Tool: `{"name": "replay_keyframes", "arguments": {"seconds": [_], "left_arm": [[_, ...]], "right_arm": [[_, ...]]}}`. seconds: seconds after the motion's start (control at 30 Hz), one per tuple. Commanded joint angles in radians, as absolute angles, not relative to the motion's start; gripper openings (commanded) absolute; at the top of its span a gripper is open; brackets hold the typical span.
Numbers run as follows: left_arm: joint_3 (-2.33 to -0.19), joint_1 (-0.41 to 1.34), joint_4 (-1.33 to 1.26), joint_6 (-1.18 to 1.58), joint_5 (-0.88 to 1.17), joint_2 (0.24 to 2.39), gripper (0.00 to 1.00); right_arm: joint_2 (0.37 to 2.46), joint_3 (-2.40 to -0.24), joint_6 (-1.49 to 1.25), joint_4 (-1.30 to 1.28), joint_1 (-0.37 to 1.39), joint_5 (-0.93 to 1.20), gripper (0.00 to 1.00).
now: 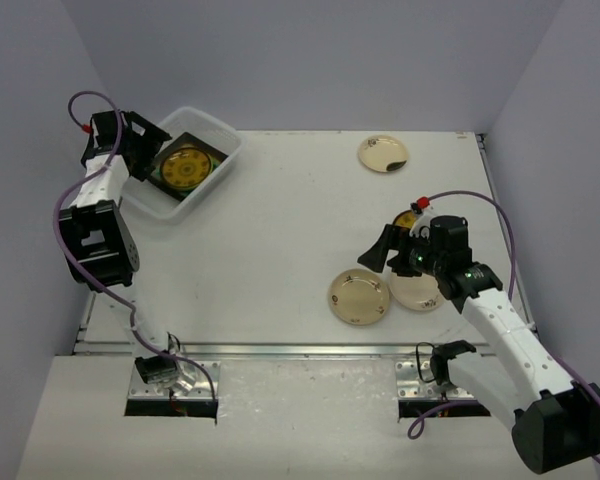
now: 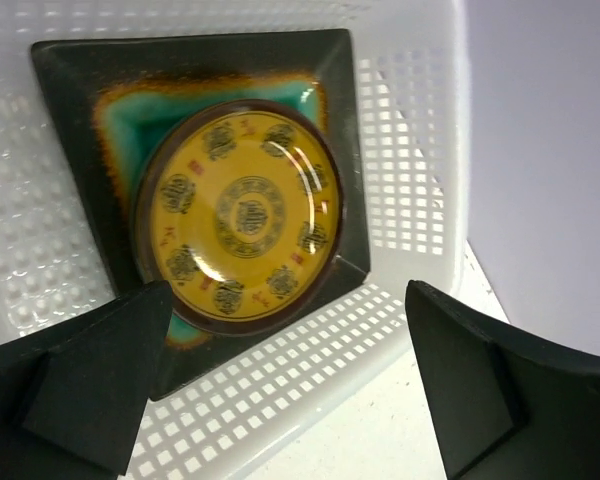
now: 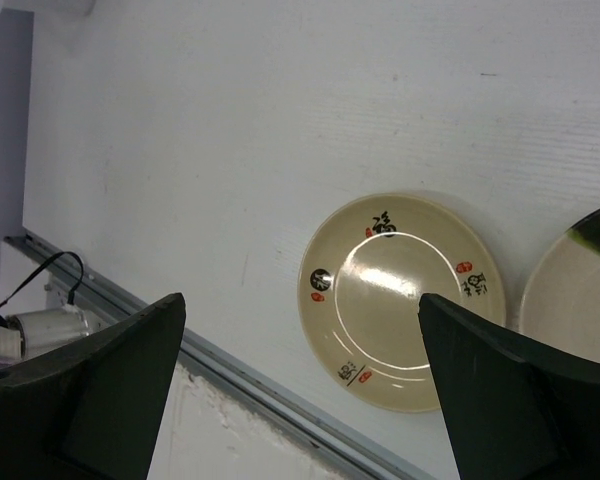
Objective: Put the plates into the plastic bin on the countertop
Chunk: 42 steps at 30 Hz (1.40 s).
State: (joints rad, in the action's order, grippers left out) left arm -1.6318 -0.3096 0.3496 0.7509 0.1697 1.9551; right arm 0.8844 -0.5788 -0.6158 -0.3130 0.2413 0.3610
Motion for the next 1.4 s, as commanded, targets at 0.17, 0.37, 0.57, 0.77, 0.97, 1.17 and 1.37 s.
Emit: {"name": "replay_keyframes", "arguments": {"seconds": [0.17,0.37,0.57,0.77,0.97,1.17,1.37], "left_arm": [[-1.303,0.081,0.234,0.592,0.171,1.529,1.0],[-1.003,0.446,0.057,0.567,0.194,1.457,1.0],[-0.907,0.606,-0.107,0.558,0.347,1.566,1.0],[-0.9,0.662,-0.187,0.546,0.476,1.742,0.9],[-0.955,0.705,-0.182,0.558,0.488,1.899,0.75],[-0.969,0.739,-0.153,0.574,0.405,1.997,0.51],[-1.013,0.766,-0.063,0.539,0.327,2.023,0.23]], "right_arm": [[0.856,-0.696,-0.534,-0.46,0.236,0.172,0.99],[0.803,-0.744,-0.551,-0.634,0.236,-0.087,0.99],[0.635,-0.736,-0.463,-0.658,0.236,-0.025,0.99],[0.587,-0.77,-0.44,-0.718,0.238,0.128,0.99],[0.589,-0.754,-0.437,-0.709,0.238,0.154,0.99],[0.58,-0.752,-0.427,-0.709,0.238,0.187,0.99],[0.566,-0.753,-0.421,-0.707,0.238,0.195,0.99]]}}
